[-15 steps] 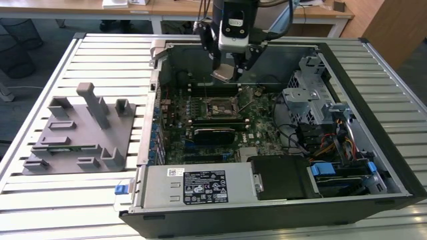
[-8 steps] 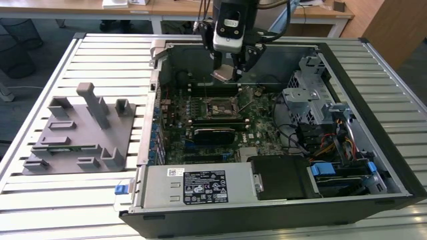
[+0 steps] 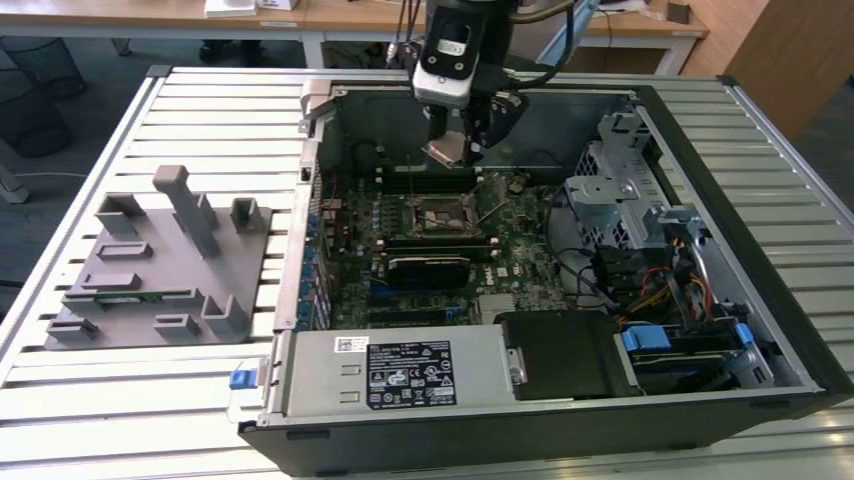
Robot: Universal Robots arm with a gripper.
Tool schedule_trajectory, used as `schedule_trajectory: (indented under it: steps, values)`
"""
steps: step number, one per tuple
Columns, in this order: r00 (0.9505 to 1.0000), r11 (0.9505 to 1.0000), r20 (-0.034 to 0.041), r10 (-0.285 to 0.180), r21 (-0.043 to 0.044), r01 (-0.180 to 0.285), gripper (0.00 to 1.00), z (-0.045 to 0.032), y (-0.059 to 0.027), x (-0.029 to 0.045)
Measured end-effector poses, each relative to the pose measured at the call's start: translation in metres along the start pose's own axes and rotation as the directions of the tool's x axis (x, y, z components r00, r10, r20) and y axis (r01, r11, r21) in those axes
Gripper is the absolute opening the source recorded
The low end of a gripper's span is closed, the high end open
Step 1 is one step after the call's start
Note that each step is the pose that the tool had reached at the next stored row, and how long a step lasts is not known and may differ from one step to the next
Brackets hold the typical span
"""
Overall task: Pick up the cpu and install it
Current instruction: 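Place the cpu into insertion slot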
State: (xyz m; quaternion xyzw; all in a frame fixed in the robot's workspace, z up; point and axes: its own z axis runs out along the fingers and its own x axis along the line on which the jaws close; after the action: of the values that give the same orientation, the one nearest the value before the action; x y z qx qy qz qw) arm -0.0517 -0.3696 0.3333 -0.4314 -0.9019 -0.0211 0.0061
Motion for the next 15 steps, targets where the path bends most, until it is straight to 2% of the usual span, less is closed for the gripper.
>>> schedule_trajectory:
  steps: [3, 8, 11, 15]
  values:
    - [0.999, 0.999, 0.0018, 0.045, -0.0011, -0.045, 0.54, 0.0011, 0.0, 0.0]
    - [0.9941, 0.9941, 0.0038, 0.108, -0.0033, -0.108, 0.54, 0.0024, 0.0001, 0.0002]
    - [0.9889, 0.9889, 0.0053, 0.148, -0.0046, -0.148, 0.54, 0.0032, 0.0003, 0.0003]
    - [0.9789, 0.979, 0.0069, 0.204, -0.0066, -0.204, 0.54, 0.0046, 0.0003, 0.0004]
